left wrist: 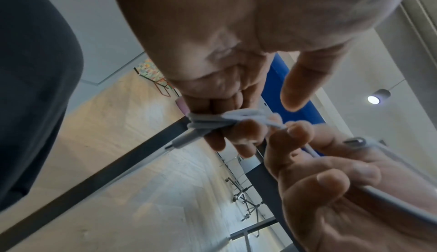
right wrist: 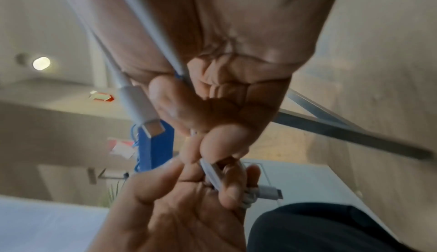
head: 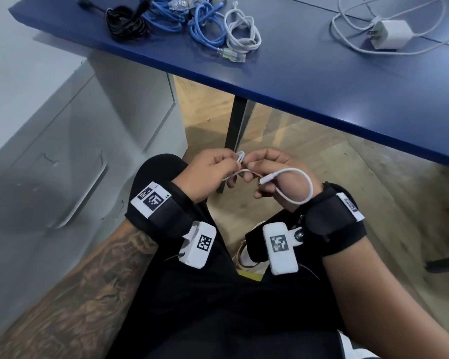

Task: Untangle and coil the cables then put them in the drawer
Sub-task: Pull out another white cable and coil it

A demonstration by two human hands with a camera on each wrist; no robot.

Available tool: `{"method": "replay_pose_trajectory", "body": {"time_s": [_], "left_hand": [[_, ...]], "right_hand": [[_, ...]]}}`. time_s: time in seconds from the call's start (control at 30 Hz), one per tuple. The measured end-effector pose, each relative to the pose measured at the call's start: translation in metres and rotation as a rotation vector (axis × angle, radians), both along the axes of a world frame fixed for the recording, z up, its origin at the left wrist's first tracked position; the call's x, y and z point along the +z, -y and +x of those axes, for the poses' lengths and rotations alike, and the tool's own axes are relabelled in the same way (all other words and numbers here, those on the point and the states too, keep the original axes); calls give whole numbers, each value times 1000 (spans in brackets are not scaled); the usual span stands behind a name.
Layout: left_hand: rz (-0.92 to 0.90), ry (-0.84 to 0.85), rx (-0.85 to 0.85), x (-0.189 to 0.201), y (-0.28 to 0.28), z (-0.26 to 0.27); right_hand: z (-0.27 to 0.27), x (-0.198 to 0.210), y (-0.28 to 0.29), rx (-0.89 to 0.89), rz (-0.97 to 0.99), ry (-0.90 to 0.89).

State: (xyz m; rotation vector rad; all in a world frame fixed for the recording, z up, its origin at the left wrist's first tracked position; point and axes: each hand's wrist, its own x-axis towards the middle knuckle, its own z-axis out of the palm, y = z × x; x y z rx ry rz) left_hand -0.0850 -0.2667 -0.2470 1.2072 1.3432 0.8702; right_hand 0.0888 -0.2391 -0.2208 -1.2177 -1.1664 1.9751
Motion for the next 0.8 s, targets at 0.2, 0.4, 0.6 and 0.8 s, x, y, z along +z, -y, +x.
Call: {"method": "replay_pose_trajectory", "body": {"time_s": [0.2, 0.4, 0.6, 0.8], "left_hand": [[48, -141, -33, -9, 1, -12], [-87, 63, 104, -6, -2, -15], [-198, 358, 82, 6, 0, -7], [-293, 530, -44, 7, 1, -15]], "right_hand": [[1, -15, -1, -244, -279, -219], [6, -27, -4, -408, 183, 177], [-10, -36, 2, 4, 547, 330], [-4, -31, -5, -158, 610, 294]]}}
